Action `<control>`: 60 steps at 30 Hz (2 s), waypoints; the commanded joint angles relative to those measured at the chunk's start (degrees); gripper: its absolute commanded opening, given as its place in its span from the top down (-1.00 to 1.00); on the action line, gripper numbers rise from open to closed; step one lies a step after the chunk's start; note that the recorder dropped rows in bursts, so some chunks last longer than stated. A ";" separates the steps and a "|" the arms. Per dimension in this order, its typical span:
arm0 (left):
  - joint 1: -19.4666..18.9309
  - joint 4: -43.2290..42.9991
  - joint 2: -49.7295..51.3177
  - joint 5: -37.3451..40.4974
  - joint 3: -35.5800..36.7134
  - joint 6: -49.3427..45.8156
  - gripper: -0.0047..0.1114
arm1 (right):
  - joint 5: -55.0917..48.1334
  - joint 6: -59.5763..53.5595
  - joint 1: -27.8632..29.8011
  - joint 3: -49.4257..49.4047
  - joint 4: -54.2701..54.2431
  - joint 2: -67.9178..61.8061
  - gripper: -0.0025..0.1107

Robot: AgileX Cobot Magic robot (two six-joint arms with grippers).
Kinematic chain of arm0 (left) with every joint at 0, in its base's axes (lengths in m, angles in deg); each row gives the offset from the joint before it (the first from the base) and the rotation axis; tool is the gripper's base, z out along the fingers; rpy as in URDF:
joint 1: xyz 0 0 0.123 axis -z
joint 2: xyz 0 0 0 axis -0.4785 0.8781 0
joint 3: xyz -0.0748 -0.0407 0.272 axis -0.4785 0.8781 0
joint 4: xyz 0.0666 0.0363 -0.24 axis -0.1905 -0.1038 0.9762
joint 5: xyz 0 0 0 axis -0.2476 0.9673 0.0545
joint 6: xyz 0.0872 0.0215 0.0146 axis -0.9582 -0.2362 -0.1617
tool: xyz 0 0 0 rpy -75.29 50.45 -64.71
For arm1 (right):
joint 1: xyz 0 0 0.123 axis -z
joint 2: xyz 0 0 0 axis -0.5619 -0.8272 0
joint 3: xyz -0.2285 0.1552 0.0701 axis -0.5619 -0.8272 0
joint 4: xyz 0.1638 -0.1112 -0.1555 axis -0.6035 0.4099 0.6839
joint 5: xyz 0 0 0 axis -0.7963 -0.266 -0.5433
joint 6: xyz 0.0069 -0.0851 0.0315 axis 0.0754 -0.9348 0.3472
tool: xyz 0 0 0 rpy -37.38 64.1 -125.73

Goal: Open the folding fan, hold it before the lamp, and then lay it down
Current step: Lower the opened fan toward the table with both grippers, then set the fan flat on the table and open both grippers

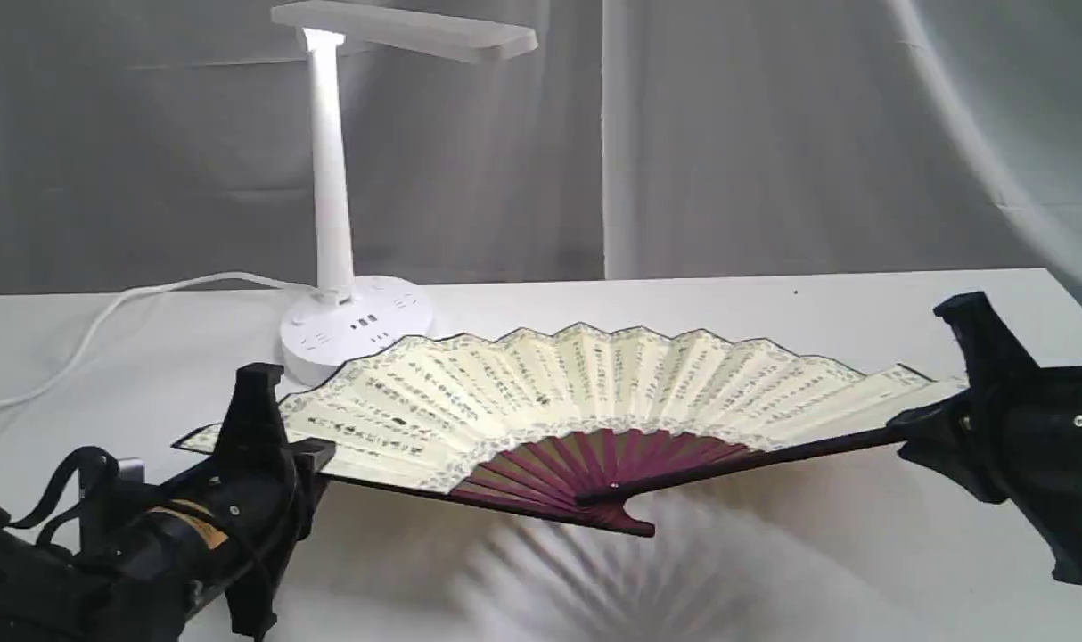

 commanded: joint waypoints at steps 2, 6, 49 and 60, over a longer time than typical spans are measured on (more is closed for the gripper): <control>1.72 -2.49 -0.37 0.18 -0.79 0.10 0.88 | 3.24 -1.75 0.50 -0.50 6.51 0.40 0.96; 3.24 3.27 -0.37 1.98 -0.94 -0.03 0.88 | 3.27 0.34 0.50 -0.50 8.47 0.40 0.96; 3.12 0.37 -0.37 7.81 -0.94 -2.18 0.42 | -0.08 6.04 0.50 -0.50 20.87 0.40 -0.05; 3.12 2.96 -0.37 7.93 -0.94 -26.57 -0.21 | -3.66 6.04 0.50 -0.50 30.06 0.52 -0.05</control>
